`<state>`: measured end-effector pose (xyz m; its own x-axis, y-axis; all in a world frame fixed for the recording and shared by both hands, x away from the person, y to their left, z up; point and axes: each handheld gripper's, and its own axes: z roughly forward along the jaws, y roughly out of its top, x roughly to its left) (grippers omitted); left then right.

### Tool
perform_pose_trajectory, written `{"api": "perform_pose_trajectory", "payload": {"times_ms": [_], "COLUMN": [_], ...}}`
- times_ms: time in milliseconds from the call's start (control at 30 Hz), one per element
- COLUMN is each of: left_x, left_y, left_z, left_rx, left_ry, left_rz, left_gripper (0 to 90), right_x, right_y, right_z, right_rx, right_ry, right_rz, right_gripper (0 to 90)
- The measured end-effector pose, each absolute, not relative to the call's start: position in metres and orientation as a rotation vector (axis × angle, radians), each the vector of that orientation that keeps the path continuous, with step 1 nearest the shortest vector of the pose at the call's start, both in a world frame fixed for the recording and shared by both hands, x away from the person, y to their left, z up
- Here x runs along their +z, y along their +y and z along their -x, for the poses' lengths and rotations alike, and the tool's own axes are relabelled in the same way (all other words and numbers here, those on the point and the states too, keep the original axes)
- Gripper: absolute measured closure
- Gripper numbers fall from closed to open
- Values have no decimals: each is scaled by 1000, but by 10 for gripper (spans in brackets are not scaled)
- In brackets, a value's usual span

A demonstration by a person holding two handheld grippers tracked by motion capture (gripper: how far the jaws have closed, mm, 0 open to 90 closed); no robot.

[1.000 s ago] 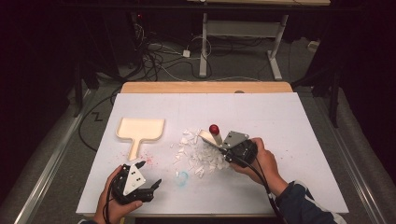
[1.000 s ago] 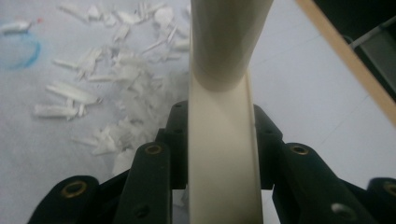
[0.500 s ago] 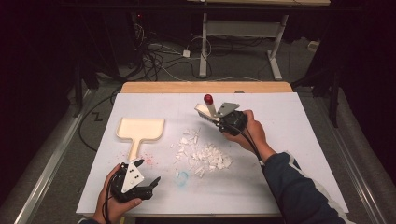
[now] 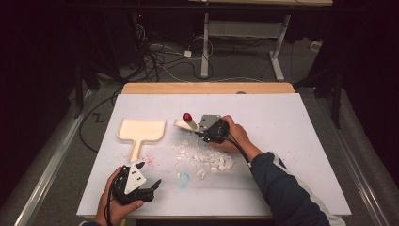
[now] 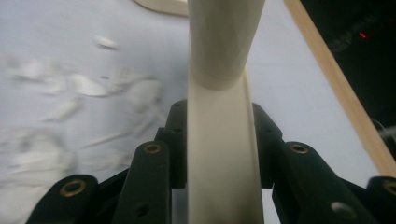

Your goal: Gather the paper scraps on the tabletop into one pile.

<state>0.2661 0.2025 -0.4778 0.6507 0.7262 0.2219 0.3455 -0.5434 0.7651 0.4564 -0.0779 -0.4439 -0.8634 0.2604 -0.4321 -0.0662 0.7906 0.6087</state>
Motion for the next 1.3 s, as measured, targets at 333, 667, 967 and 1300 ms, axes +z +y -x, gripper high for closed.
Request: {"api": "perform_pose_trajectory", "payload": {"times_ms": [333, 667, 967, 1300], "left_x": [-478, -475, -477, -476], "left_y": [200, 202, 202, 201], "left_z": [-263, -263, -264, -264], "left_rx": [683, 689, 681, 675], "left_ry": [798, 807, 809, 812], "left_rz": [-2183, -2162, -2163, -2160], "left_gripper": [189, 189, 189, 190], "right_x": [-435, -412, -424, -431], "right_y": [-102, -117, -72, -78], "right_z": [-415, -411, -428, -421], "right_rx": [986, 1066, 969, 953], "right_ry": [2610, 2504, 2515, 2628], "right_rz": [142, 55, 62, 239], "right_gripper": [679, 680, 681, 679]}}
